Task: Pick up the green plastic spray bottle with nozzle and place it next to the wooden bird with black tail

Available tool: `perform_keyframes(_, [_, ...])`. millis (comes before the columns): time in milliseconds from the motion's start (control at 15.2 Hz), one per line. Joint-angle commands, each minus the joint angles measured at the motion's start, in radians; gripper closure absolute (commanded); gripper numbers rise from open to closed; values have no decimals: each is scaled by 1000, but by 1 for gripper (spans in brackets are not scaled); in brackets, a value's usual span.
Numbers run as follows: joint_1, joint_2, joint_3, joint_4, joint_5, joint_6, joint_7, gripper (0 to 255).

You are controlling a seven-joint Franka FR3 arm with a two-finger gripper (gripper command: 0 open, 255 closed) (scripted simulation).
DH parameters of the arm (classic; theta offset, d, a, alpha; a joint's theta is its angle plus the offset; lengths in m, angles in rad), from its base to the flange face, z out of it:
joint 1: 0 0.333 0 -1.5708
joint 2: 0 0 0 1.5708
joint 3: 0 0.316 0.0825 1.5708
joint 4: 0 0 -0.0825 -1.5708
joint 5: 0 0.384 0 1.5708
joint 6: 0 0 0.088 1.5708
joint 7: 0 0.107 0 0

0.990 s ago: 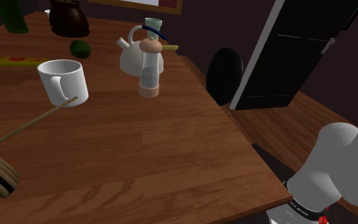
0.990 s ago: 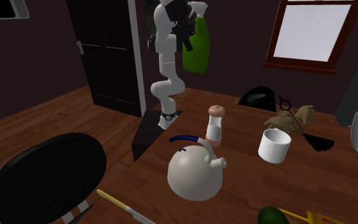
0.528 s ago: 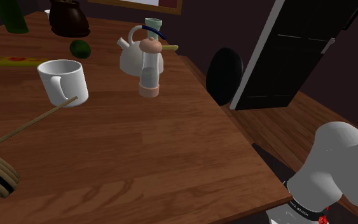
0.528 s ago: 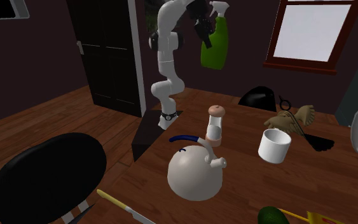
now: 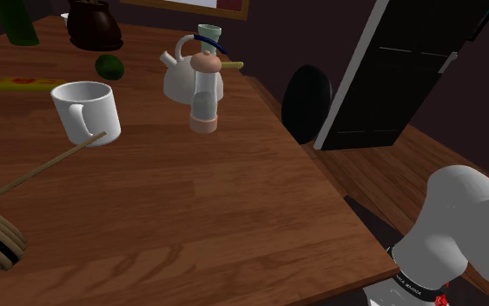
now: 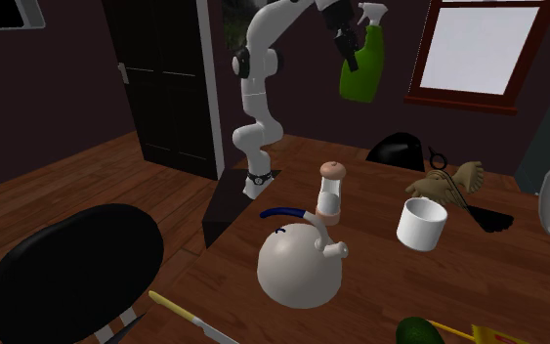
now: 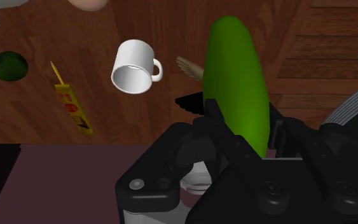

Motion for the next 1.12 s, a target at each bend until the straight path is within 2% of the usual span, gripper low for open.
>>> perform_keyframes(0, [19,8,36,7,-16,14,50,255])
perform_keyframes(528, [104,92,184,97,-104,48,257,255])
perform_keyframes(924, [202,240,295,279,-224,26,425,255])
perform_keyframes(1056, [195,197,286,187,-207,76,415,255])
